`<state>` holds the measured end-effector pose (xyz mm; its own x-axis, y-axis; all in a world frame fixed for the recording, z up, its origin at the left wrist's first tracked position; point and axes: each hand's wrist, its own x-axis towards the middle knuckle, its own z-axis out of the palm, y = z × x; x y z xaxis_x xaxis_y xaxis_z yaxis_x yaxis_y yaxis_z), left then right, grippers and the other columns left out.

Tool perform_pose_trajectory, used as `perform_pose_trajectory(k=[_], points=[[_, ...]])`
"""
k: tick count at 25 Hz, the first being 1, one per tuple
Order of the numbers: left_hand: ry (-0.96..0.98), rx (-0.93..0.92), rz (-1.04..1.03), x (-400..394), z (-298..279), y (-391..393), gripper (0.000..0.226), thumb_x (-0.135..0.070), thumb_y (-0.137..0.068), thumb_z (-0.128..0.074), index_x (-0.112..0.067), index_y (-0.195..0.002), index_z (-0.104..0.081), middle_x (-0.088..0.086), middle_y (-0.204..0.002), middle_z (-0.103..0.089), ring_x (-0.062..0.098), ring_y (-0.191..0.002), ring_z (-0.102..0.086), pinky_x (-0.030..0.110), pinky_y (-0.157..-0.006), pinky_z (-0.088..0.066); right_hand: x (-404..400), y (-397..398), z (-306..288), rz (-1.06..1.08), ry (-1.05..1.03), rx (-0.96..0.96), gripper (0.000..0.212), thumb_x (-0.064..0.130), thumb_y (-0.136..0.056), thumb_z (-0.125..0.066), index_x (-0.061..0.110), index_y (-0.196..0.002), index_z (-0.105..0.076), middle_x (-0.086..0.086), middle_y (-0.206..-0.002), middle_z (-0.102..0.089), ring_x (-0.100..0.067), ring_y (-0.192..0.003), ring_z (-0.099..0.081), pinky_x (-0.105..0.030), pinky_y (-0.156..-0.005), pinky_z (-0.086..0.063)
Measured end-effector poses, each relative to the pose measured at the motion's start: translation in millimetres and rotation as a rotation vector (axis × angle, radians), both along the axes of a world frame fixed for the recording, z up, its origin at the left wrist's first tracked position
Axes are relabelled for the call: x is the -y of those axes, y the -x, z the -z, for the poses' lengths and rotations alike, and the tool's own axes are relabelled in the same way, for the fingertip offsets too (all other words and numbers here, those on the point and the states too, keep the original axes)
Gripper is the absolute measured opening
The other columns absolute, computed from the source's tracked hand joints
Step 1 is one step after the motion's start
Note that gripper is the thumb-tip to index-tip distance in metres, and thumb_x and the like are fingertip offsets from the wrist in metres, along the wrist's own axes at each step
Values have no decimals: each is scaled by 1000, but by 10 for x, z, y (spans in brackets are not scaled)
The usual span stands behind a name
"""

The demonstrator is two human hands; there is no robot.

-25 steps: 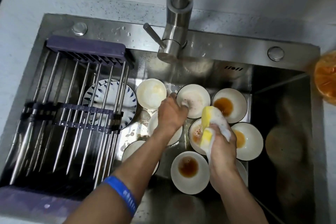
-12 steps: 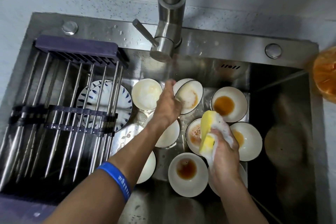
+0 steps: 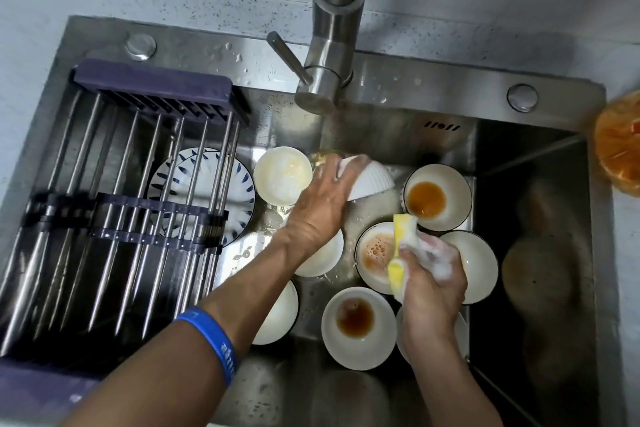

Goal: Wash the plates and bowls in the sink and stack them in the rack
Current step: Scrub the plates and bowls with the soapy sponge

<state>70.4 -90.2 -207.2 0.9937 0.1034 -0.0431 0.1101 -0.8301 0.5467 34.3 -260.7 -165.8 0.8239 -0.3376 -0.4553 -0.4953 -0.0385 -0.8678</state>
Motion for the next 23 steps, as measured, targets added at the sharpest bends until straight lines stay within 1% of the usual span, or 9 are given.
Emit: perform_pose_trajectory(k=[2,4,6,10,13,16,18,20,23], points=[[532,-146,-337,107,-214,25,73,13,-76,-43,-24,-139,-39,9,-129,-45,28,-109,-51,35,-91,-48,-85,-70,-39,-114,67,134,30,-14,-74,-74,5,-97,-68,-7,-106,-68,-21,-96,-68,-21,-80,-55],[1026,-279,-594,220,-353,83,58,5,-85,-39,-33,-129,-43,5,-124,-55,22,-97,-58,41,-80,-52,-211,-240,-48,-315,167,297,26,-10,-71,-77,4,-91,-70,-3,-107,-62,-18,-95,-65,-17,-79,-51],[1219,-217,-671,254,-383,161,49,-10,-86,-43,-44,-121,-50,1,-115,-64,19,-92,-62,44,-73,-54,-300,-440,-38,-656,430,497,21,1,-73,-77,11,-90,-73,-3,-105,-62,-23,-96,-60,-25,-80,-49],[1087,-159,-670,181,-380,208,37,-7,-96,-41,-35,-111,-60,-6,-103,-67,9,-90,-63,21,-65,-52,-476,-566,-149,-1225,786,379,7,14,-75,-65,14,-75,-71,-6,-87,-66,-23,-87,-58,-27,-70,-40],[1135,-199,-741,242,-446,210,33,-13,-94,-37,-23,-117,-59,-4,-99,-70,19,-93,-65,27,-60,-54,-564,-622,-216,-1060,656,369,8,9,-76,-64,15,-78,-71,3,-85,-65,-10,-81,-57,-19,-74,-40],[1069,-132,-772,253,-515,194,38,-25,-86,-42,-30,-116,-64,0,-113,-70,14,-103,-66,28,-85,-56,-602,-619,-233,-1106,778,197,13,18,-80,-62,14,-69,-67,-10,-84,-67,-28,-81,-60,-35,-70,-47],[1087,-165,-820,241,-536,210,44,-12,-80,-37,-18,-115,-63,10,-113,-70,28,-106,-66,37,-82,-56,-669,-580,-324,-1100,593,182,13,17,-71,-62,8,-62,-62,-9,-70,-65,-21,-67,-58,-45,-62,-49],[1097,-160,-816,241,-565,233,40,-4,-89,-37,-23,-113,-63,3,-102,-72,26,-95,-68,31,-67,-57,-694,-589,-310,-1021,513,272,7,9,-71,-63,12,-74,-68,-9,-83,-68,-23,-78,-62,-44,-70,-54],[1060,-86,-764,196,-687,231,38,-12,-98,-44,-42,-110,-64,-14,-102,-70,4,-98,-66,17,-77,-53,-691,-533,-331,-1095,887,231,28,17,-89,-61,12,-116,-57,-13,-124,-55,-34,-112,-55,-38,-85,-47]])
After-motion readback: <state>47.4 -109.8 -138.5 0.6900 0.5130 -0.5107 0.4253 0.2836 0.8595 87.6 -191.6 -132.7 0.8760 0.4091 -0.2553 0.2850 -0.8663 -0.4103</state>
